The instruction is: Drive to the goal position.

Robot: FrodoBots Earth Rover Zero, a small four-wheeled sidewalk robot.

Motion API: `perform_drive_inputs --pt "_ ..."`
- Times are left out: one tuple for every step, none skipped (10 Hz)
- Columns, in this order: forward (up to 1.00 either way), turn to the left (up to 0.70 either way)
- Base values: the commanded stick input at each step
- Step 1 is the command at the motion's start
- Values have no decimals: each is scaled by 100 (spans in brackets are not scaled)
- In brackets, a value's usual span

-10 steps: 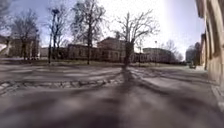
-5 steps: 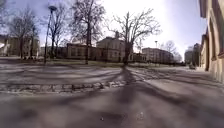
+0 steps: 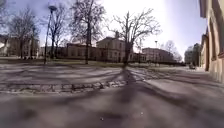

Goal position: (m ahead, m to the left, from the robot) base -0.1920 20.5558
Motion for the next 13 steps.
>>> perform_drive_inputs --pt "26 69" --pt "85 34" --pt "85 34" --pt "85 34" --pt "85 34" --pt "85 34" --pt "85 34" --pt "85 34" --pt "85 34" --pt "85 34" --pt "85 34" --pt "53 21" --pt "0 0"
